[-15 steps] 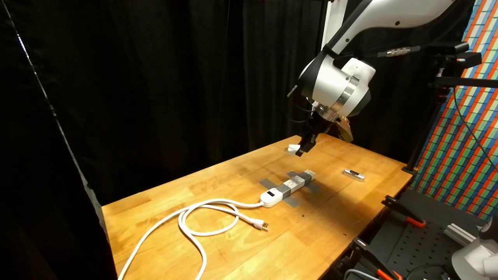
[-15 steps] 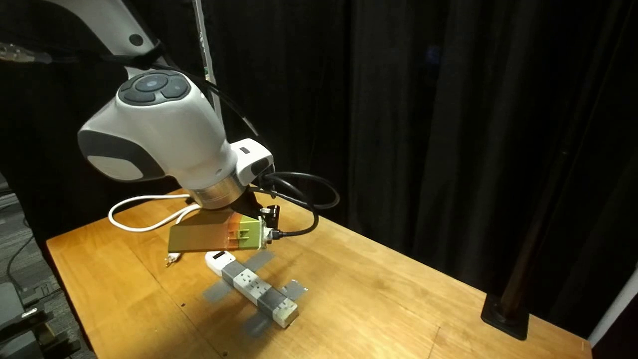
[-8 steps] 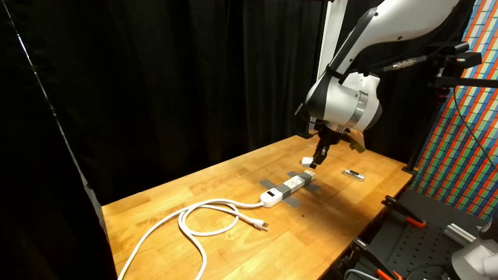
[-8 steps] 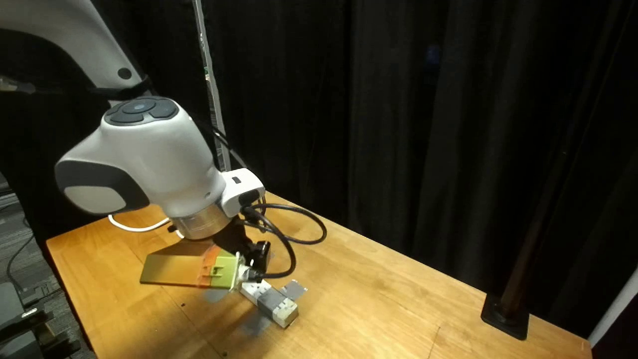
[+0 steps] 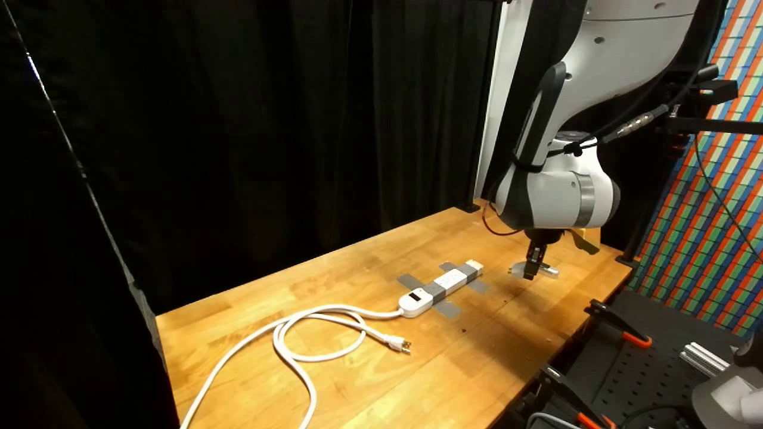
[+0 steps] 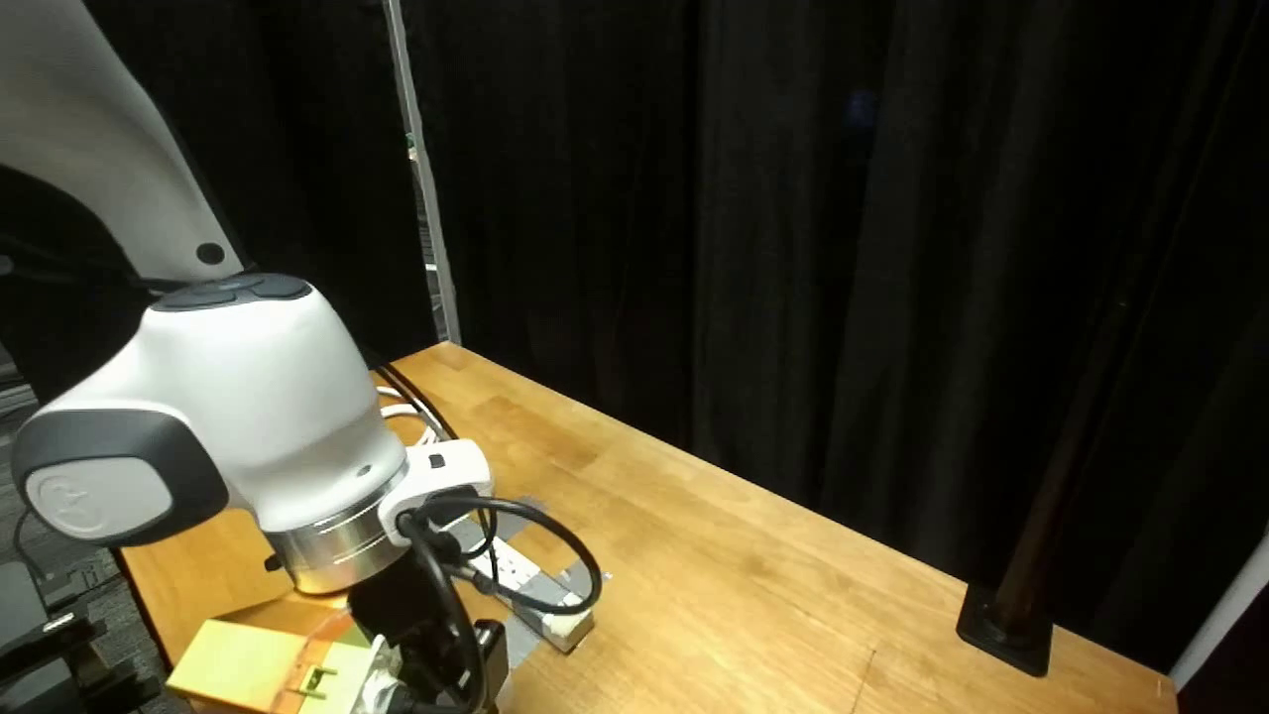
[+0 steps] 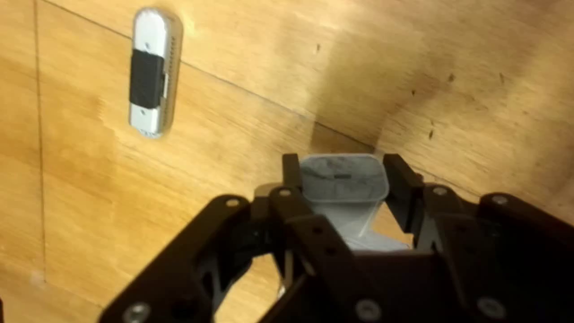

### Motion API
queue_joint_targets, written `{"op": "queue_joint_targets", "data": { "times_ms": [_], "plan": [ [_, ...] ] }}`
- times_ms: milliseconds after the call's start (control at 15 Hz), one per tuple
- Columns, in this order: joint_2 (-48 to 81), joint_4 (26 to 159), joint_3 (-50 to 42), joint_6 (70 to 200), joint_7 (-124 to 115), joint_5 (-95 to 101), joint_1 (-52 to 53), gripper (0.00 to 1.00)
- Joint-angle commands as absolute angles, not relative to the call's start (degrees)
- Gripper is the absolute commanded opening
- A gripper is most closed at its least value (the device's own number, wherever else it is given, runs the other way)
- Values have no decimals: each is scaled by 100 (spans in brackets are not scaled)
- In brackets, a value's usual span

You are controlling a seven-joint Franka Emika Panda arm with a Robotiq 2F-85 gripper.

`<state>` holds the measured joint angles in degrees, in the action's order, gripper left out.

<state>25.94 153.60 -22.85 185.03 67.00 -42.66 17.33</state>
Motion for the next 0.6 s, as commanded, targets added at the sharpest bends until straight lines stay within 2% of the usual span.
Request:
{"op": "queue_joint_targets", "data": {
  "times_ms": [0, 533],
  "plan": [
    [3240, 15258, -3843, 18121, 6415, -4020, 3263, 22],
    [1920, 15186, -7224, 16372, 7744, -1984, 6010, 22]
  ]
}}
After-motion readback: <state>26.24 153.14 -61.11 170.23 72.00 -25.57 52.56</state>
